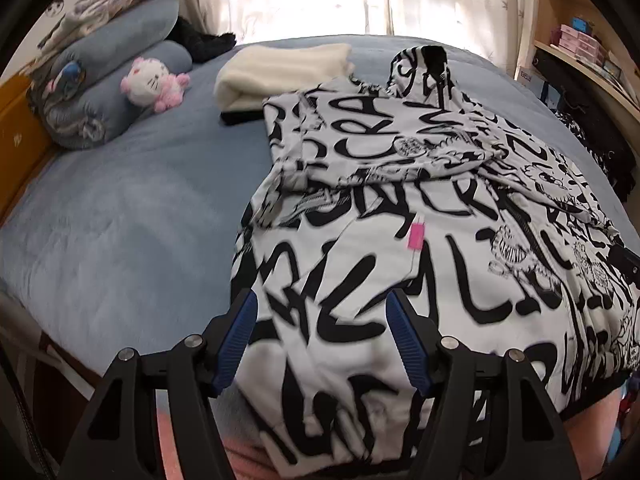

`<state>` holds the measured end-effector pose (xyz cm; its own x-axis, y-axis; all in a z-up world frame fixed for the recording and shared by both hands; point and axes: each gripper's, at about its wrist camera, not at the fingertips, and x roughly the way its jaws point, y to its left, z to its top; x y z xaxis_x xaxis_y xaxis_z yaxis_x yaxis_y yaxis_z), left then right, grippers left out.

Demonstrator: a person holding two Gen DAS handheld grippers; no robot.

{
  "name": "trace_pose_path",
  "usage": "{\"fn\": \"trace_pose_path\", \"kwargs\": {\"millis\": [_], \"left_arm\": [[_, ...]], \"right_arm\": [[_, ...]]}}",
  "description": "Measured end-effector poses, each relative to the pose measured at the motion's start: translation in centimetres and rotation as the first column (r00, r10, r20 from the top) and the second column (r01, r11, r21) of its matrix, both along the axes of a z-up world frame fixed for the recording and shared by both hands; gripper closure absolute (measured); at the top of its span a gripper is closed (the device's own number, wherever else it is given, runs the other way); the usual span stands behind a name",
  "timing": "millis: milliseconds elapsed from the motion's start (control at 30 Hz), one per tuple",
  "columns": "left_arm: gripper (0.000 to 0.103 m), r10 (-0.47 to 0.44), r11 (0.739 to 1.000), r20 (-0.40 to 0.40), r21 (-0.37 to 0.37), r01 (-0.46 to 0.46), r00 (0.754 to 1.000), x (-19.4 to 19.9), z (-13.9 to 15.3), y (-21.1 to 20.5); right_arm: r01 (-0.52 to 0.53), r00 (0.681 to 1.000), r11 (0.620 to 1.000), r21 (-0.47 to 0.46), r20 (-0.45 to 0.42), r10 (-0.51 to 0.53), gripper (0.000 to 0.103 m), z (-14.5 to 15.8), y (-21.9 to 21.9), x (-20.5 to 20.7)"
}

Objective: Fold large clothes

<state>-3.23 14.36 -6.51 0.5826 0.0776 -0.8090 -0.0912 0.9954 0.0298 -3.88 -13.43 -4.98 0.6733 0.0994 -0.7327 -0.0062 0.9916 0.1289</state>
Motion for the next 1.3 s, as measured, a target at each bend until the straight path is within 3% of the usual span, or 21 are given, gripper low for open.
{"fn": "trace_pose_path", "kwargs": {"millis": [400, 600, 800, 1067, 1300], "left_arm": [[0.037, 0.028, 0.992, -0.1, -0.118, -0.04, 0.995, -3.2, -2.8, 2.9], [0.037, 0.013, 0.981, -0.142, -0.192, -0.04, 0.99, -3.9, -4.2, 4.1], [0.037, 0.005, 0.949, -0.192, -0.309, -0.065, 0.981, -3.7, -6.3, 5.5], [0.032, -0.02, 0.935, -0.171, -0.351, -0.041, 0.985, -3.4, -7.3, 5.9], [0.023, -0.041, 0.926, -0.153, -0.376, -0.02, 0.987, -3.0, -8.1, 5.9]], "right_arm": [[-0.002, 0.999, 0.998, -0.064, -0.036, 0.0, 0.061, -1.0, -1.0, -3.7], [0.043, 0.997, 0.995, -0.087, -0.06, -0.048, 0.061, -1.5, -4.8, -6.0], [0.121, 0.988, 0.988, -0.099, -0.084, -0.13, 0.06, -2.1, -10.1, -8.4], [0.205, 0.967, 0.978, 0.033, -0.162, -0.197, 0.06, -4.0, -16.2, -9.8], [0.236, 0.953, 0.951, 0.199, -0.237, -0.187, 0.06, -7.2, -18.4, -9.1]]}}
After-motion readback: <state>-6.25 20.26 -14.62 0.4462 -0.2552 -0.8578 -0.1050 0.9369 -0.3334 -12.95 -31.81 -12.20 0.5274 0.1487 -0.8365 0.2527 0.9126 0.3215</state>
